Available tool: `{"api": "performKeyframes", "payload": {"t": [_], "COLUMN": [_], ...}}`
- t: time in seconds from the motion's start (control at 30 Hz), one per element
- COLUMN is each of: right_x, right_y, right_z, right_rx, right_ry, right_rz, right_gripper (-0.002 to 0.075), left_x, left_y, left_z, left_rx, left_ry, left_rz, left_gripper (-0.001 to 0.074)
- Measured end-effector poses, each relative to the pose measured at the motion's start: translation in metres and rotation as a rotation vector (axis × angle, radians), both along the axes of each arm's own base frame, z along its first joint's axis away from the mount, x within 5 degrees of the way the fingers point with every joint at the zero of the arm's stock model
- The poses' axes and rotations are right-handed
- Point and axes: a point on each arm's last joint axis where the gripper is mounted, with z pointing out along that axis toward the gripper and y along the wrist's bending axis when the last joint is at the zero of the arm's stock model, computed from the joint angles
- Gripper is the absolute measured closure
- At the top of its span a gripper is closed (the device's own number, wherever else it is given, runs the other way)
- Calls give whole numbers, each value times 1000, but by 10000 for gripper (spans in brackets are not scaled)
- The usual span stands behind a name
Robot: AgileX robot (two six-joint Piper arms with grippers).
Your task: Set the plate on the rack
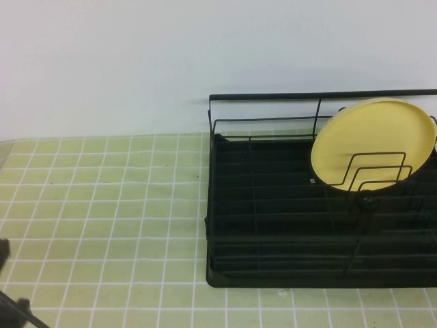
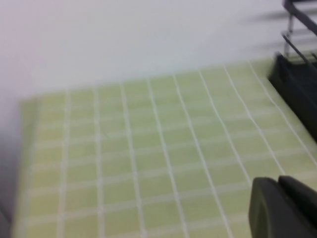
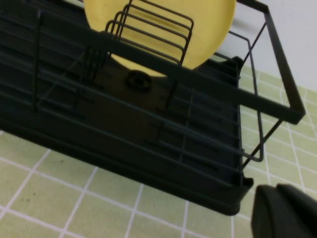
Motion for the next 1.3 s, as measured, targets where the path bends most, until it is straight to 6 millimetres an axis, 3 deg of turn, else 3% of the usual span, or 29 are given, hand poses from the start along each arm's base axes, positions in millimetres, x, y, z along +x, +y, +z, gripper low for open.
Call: {"api": "performKeyframes", "payload": {"t": [0.17,0.3,0.7,0.97,1.3], "right_x": [0,-1,0,0,0], "right_y": [-5,-6,-6,-6,-6], "right_z": [0,1,0,0,0], "right_rx": [83,70,70,70,70], "right_ry": [4,-10,-11,-14,-11], "right_rz": [-84,-88,-86,-86,-86], "right_gripper": [725,725,725,725,725], "left_x": [-2,-13,-35,-52,-64], "left_y": [11,13,13,7,6], "left_z": [-1,-26,-95,-103,-102], "left_rx": [-61,-106,21,-1,24], "left_ry": [-166,-142,-4,83,5], "left_rz": [114,140,107,33,0], "left_gripper": [735,735,735,735,735]}}
